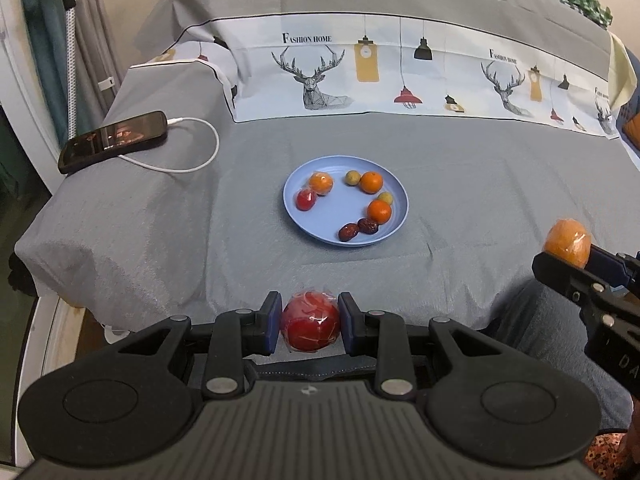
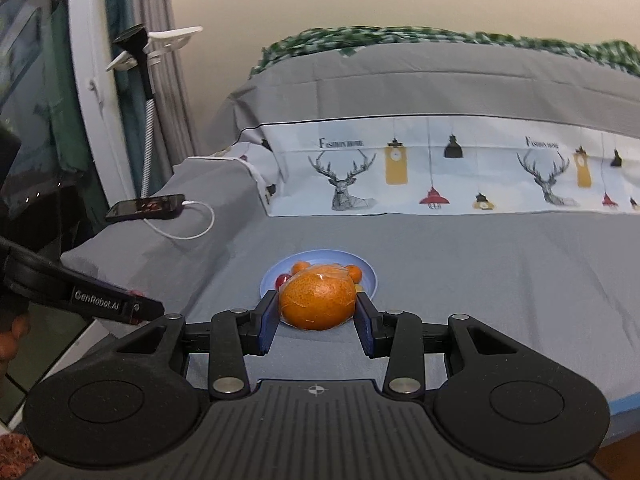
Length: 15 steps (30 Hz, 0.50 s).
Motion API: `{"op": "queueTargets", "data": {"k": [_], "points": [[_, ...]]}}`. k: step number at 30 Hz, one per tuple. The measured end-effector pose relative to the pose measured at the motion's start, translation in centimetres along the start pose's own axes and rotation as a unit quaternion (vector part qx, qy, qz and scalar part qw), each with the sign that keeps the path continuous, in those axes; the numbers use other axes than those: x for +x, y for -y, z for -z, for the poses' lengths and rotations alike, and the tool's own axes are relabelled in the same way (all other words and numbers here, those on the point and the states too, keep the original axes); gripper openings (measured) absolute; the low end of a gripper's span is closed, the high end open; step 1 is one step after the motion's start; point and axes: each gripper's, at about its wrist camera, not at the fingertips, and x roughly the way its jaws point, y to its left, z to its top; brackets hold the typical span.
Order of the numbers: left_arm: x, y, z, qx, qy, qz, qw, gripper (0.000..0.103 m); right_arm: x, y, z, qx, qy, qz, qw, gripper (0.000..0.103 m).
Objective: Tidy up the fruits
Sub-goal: 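Carry the tomato and mandarin over the blue plate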
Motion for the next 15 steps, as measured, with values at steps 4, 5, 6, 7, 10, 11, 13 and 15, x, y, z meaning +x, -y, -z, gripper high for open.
{"op": "queueTargets", "data": {"k": [4, 5, 6, 7, 10, 11, 13, 15], "points": [[0.2, 0.2, 0.0, -0.001, -0.002, 0.003, 1.0000, 0.033, 0.1, -0.2, 0.0, -0.013, 0.000, -0.001, 1.000, 0.042], [0.3, 0.2, 0.0, 0.001, -0.003, 0.003, 1.0000, 0.033, 0.1, -0.2, 0.0, -0.014, -0.001, -0.001, 1.000, 0.042], [0.3, 0.2, 0.0, 0.002, -0.002, 0.005, 1.0000, 0.033, 0.2, -0.2, 0.0, -0.014, -0.002, -0.002, 1.000, 0.042], [0.4, 0.2, -0.1, 0.002, 0.000, 0.007, 1.0000, 0.033, 0.3, -0.2, 0.0, -0.013, -0.004, -0.002, 1.000, 0.042], [1.0, 0.1, -0.4, 0.000, -0.005, 0.014, 0.9999, 0.033, 1.0, -0.1, 0.1, -0.010, -0.018, -0.001, 1.000, 0.042], [1.1, 0.2, -0.5, 0.001, -0.004, 0.016, 0.9999, 0.033, 1.2, -0.2, 0.1, -0.011, -0.021, 0.001, 1.000, 0.042], [1.2, 0.3, -0.9, 0.005, 0.000, 0.018, 0.9998, 0.033, 1.5, -0.1, -0.1, -0.015, -0.021, 0.001, 1.000, 0.042], [1.4, 0.5, -1.3, 0.007, 0.001, 0.021, 0.9997, 0.033, 1.7, 0.0, 0.0, -0.016, -0.022, 0.006, 1.000, 0.042]]}}
